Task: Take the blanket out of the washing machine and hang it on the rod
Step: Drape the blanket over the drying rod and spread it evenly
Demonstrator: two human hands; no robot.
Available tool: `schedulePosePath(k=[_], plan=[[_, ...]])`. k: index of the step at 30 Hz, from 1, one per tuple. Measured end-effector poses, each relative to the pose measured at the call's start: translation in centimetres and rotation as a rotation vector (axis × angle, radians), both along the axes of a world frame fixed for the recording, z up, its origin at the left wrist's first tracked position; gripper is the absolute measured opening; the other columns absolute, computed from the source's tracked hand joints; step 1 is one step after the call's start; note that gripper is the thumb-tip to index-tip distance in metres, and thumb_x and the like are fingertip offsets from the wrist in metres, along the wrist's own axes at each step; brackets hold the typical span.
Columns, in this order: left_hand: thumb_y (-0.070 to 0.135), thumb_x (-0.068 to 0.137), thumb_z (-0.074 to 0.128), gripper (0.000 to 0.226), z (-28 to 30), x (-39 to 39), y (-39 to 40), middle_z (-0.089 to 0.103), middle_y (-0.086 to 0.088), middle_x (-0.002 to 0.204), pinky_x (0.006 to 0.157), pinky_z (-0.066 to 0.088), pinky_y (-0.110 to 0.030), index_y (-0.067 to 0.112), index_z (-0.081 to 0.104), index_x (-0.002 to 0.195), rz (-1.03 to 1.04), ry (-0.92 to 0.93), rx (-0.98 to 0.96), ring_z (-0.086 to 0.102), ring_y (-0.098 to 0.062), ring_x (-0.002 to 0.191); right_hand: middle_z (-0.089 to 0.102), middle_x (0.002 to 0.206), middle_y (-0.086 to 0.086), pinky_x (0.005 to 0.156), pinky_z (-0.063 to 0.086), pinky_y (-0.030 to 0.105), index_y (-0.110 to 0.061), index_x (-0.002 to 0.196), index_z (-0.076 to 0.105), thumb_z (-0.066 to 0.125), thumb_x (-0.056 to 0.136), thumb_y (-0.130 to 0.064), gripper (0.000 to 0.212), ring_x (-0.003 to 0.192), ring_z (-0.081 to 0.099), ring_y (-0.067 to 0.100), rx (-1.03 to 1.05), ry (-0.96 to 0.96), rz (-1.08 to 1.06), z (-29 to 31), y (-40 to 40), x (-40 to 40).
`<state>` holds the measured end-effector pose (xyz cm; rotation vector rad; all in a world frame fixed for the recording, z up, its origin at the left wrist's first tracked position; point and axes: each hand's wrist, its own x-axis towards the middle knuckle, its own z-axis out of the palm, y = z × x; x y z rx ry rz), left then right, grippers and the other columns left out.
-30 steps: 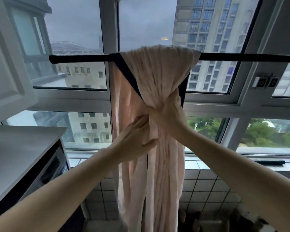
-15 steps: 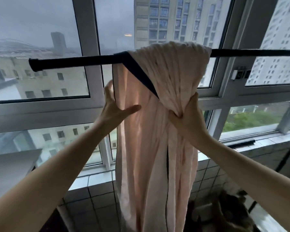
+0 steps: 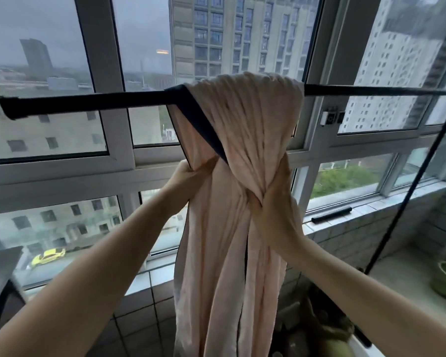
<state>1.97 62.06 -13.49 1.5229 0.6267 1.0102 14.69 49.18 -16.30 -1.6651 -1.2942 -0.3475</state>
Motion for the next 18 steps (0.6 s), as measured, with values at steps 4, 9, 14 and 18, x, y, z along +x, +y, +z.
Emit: schedulePosePath(k=[4,9,14,18], plan=[[0.024,0.09,0.064,0.012,-0.7,-0.7,-0.5,0.066,0.006,0.077,0.06,0.05,-0.013,0.016,0.066,0.081,0.207,0.106,0.163,0.061,0.0,0.066,0.047,0.119,0.024,0.063,0.054,0.045,-0.017,0.148,0.004,0.051,0.093,-0.012,0.072,0.088,0.059,0.041,-0.001,-0.317,-0.107,-0.8,-0.4,-0.1],[0.021,0.091,0.063,0.02,-2.0,-1.2,-1.0,0.062,0.002,0.077,0.047,0.038,-0.01,0.003,0.069,0.085,0.378,0.154,0.365,0.052,0.009,0.059,0.047,0.116,0.027,0.06,0.055,0.05,-0.008,0.147,0.005,0.057,0.083,0.006,0.084,0.09,0.056,0.043,-0.08,-0.435,-0.139,-0.6,0.5,-0.3],[0.025,0.09,0.066,0.012,-4.8,-2.2,-0.8,0.062,0.009,0.073,0.05,0.039,-0.006,0.013,0.066,0.086,0.316,0.188,0.338,0.05,0.013,0.06,0.04,0.133,0.031,0.078,0.052,0.049,-0.005,0.15,0.01,0.053,0.083,0.008,0.081,0.109,0.052,0.046,-0.001,-0.428,-0.197,2.3,0.3,0.0],[0.023,0.088,0.068,0.009,-4.8,-2.5,-0.3,0.065,0.007,0.078,0.056,0.047,-0.013,0.016,0.065,0.091,0.213,0.14,0.272,0.056,0.007,0.063,0.044,0.129,0.036,0.074,0.054,0.049,0.003,0.146,0.021,0.055,0.088,0.003,0.067,0.105,0.056,0.049,0.032,-0.481,-0.335,2.1,0.9,-0.6]])
